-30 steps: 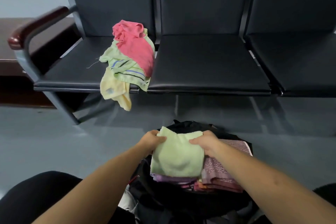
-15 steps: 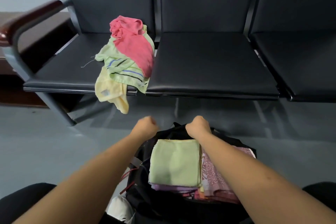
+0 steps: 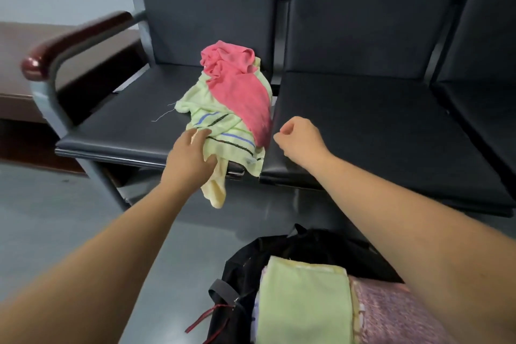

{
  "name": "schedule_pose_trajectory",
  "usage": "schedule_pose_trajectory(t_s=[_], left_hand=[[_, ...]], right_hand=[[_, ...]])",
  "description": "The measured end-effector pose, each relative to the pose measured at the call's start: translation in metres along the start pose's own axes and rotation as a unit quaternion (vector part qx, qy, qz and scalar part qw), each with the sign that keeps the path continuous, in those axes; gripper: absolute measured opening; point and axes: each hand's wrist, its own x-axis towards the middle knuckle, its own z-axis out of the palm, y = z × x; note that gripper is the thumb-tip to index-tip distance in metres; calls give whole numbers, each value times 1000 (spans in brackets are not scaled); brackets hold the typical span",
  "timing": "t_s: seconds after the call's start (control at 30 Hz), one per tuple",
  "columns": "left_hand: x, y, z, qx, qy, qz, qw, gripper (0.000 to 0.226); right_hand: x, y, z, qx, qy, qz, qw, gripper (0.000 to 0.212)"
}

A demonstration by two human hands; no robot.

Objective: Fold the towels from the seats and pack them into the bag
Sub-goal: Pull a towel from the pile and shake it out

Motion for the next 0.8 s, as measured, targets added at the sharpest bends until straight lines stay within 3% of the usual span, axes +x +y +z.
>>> schedule_pose_trajectory(t_s=[0.07,0.17,0.23,0.4,0.5,0.57,0.67,0.8], left_hand=[[7,-5,7,13,-30,31,999,62],[15,-13,16,-18,-65,13,998,60],[19,-20,20,-18,-51,14,998,55],[27,-27,25,6,-31,-12,999,44],[31,-25,25,10,-33,-22,999,42],[33,-25,23,6,-38,-36,999,41],[34,-23,22,8,-52,-46,998,40],[35,-20,17,4,-72,-59,996,40]], right_hand=[[23,-14,12,-13,-7,-17,1000,18],[58,-22,37,-55,-22,-33,998,22],[76,-21,53,-70,-24,-29,997,34],[105,-3,89,-190,-27,17,981,40],[109,3,98,-189,8,2,982,28],[110,4,98,-155,37,-14,987,23],[105,-10,83,25,51,-45,997,27],[85,-54,33,163,48,-106,980,23]])
